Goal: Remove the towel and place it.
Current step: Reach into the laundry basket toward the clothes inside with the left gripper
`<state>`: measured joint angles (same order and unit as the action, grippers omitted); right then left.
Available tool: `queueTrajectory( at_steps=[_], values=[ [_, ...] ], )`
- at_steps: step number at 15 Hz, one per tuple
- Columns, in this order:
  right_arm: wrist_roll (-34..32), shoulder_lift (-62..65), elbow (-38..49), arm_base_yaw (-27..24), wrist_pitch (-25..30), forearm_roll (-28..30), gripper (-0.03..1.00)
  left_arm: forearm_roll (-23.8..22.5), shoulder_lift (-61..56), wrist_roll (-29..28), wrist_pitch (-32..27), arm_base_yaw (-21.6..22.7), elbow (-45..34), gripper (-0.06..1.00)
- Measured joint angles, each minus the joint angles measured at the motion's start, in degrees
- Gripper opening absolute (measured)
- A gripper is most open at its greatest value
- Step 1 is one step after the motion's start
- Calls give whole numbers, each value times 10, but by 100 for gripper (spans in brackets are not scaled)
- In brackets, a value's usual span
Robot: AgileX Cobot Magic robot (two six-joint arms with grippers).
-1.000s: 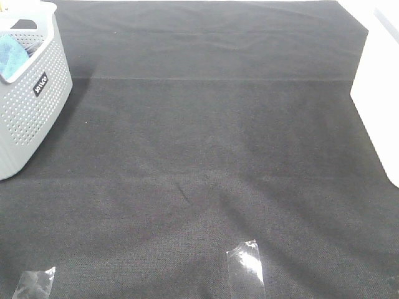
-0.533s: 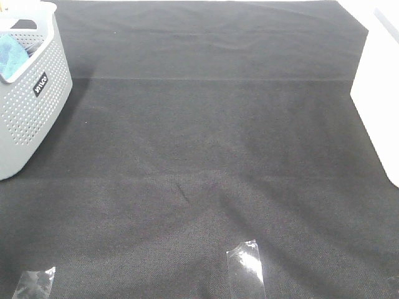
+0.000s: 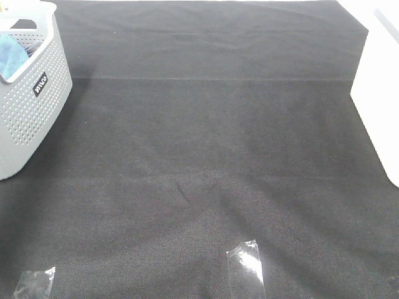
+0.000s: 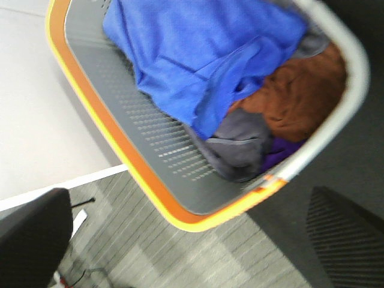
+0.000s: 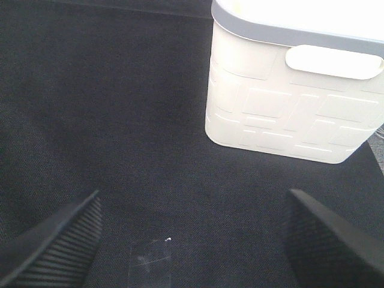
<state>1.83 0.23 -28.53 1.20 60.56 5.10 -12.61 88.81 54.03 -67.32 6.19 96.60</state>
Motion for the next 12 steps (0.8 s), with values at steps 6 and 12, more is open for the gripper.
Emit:
queueTrajectory(
  at_steps=[6, 12],
  values=[
    [0, 0, 0, 0, 0, 0, 77, -5, 142, 54, 25, 62, 53, 99],
    [0, 0, 0, 0, 0, 0, 77, 17, 257, 91, 109, 66, 53, 99]
  ],
)
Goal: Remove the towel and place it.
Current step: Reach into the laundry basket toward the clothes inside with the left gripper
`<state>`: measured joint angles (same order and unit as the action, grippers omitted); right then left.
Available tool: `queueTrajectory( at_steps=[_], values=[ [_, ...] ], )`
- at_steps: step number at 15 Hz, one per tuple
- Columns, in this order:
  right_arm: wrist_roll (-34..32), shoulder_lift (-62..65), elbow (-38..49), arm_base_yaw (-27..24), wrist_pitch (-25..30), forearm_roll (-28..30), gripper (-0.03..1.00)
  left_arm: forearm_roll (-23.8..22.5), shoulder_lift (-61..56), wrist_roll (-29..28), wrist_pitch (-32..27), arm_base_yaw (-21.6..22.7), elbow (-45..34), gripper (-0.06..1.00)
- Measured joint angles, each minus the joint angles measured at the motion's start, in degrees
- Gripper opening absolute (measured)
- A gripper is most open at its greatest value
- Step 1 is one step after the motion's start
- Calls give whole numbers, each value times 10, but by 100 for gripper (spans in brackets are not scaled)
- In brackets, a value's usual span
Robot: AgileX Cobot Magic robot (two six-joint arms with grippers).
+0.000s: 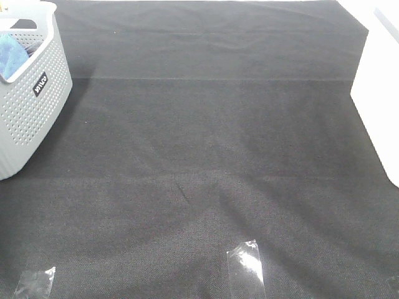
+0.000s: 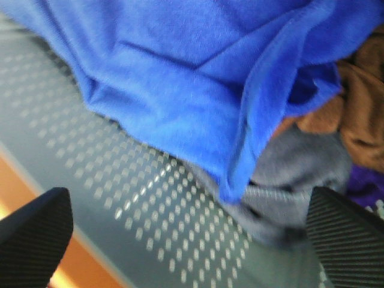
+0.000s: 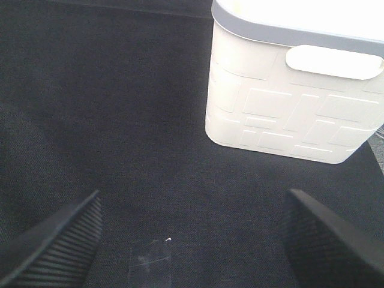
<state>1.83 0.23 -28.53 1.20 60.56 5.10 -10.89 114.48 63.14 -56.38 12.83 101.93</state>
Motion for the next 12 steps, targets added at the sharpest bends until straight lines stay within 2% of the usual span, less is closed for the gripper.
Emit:
queueTrajectory(
  at_steps=[4, 10, 12],
  values=[
    [0, 0, 0, 0, 0, 0, 77, 5, 62, 1, 45, -2, 0, 99],
    [0, 0, 0, 0, 0, 0, 77, 19, 92, 1, 47, -2, 1, 99],
    [0, 0, 0, 0, 0, 0, 77, 19, 92, 8, 30, -2, 1, 93]
  ],
)
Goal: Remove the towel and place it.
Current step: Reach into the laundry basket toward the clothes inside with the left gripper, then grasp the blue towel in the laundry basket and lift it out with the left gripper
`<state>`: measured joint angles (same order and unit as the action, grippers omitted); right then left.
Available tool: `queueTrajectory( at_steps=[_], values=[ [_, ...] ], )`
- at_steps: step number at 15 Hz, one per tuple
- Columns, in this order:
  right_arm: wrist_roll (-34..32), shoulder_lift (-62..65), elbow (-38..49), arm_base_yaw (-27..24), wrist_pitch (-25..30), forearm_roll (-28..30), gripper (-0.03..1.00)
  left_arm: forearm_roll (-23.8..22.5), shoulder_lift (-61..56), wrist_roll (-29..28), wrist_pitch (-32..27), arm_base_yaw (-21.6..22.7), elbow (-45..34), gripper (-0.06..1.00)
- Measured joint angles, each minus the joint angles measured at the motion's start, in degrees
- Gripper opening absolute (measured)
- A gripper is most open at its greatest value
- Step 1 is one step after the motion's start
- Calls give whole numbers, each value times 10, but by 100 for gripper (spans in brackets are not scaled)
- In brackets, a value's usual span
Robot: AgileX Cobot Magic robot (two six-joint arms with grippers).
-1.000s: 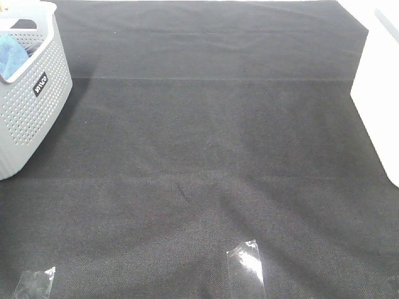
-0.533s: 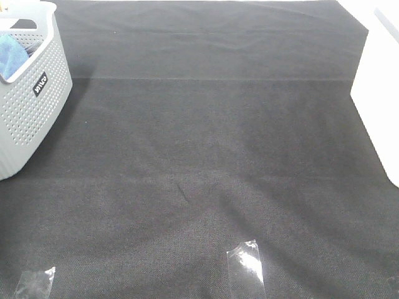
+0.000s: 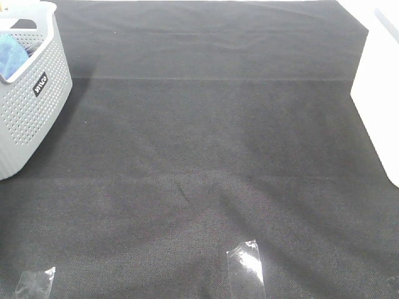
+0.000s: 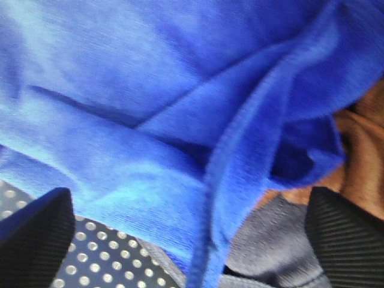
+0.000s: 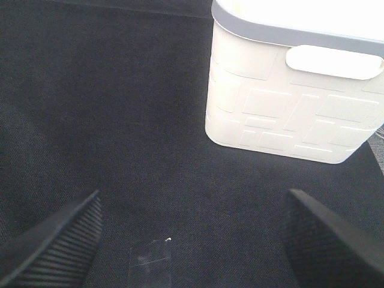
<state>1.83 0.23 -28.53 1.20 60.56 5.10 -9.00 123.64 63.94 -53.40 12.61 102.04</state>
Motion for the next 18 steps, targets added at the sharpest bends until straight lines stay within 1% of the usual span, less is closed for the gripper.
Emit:
queueTrajectory(
  at_steps=[1, 4, 5, 7, 11, 12, 13, 14, 15, 16, 18],
  values=[
    [0, 0, 0, 0, 0, 0, 77, 0, 0, 1, -7, 0, 0, 83],
    [0, 0, 0, 0, 0, 0, 77, 0, 0, 1, -9, 0, 0, 46],
    [0, 0, 0, 0, 0, 0, 77, 0, 0, 1, -10, 0, 0, 38],
    [0, 0, 0, 0, 0, 0, 77, 0, 0, 1, -16, 0, 0, 34],
    [0, 0, 0, 0, 0, 0, 77, 0, 0, 1, -18, 0, 0, 32],
    [0, 0, 0, 0, 0, 0, 77, -2, 0, 1, -18, 0, 0, 27],
    [0, 0, 0, 0, 0, 0, 77, -9, 0, 1, -18, 0, 0, 19],
    [0, 0, 0, 0, 0, 0, 77, -16, 0, 1, -18, 0, 0, 8],
    [0, 0, 0, 0, 0, 0, 77, -22, 0, 1, -18, 0, 0, 2],
    [0, 0, 0, 0, 0, 0, 77, -29, 0, 1, -18, 0, 0, 0],
    [0, 0, 0, 0, 0, 0, 77, -36, -1, 1, -18, 0, 0, 0]
  ],
)
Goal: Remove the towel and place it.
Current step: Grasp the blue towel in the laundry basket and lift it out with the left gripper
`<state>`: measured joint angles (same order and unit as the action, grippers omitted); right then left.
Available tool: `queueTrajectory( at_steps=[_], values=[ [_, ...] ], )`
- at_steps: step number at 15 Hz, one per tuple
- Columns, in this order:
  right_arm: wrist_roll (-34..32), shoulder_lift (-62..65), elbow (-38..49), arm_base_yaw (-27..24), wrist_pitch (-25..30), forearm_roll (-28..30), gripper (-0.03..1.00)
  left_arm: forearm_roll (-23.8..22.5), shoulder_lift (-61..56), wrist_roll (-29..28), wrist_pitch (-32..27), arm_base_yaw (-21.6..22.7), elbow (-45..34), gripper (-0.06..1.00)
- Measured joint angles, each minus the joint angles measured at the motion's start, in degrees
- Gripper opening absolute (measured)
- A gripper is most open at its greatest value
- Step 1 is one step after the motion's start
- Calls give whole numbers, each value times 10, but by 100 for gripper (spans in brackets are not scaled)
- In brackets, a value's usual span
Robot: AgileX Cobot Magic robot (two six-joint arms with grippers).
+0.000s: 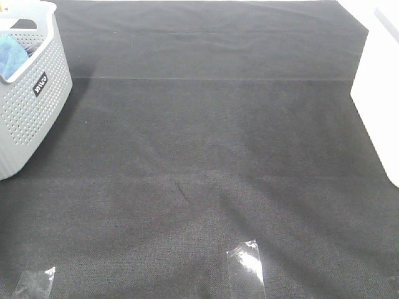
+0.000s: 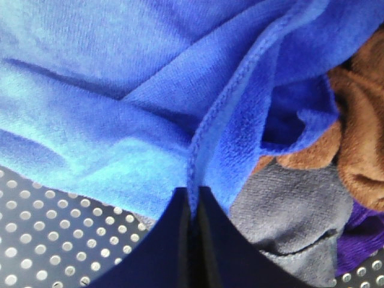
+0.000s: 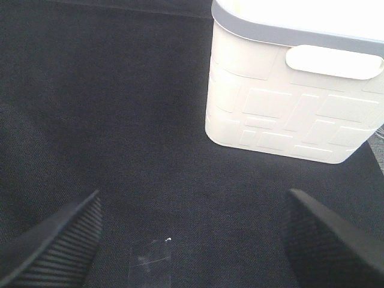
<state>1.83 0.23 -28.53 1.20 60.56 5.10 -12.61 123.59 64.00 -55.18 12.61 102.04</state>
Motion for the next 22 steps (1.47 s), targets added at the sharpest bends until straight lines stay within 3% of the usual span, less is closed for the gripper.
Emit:
queueTrajectory(
  at_steps=[7, 12, 18, 22],
  values=[
    [0, 0, 0, 0, 0, 0, 77, 13, -108, -89, 11, -3, 3, 0],
    [0, 0, 0, 0, 0, 0, 77, 23, -212, -107, 10, -53, 3, 0],
    [0, 0, 0, 0, 0, 0, 77, 27, -299, -147, 14, -84, 3, 0],
    [0, 0, 0, 0, 0, 0, 77, 27, -383, -156, 69, -84, 3, 0]
  ],
)
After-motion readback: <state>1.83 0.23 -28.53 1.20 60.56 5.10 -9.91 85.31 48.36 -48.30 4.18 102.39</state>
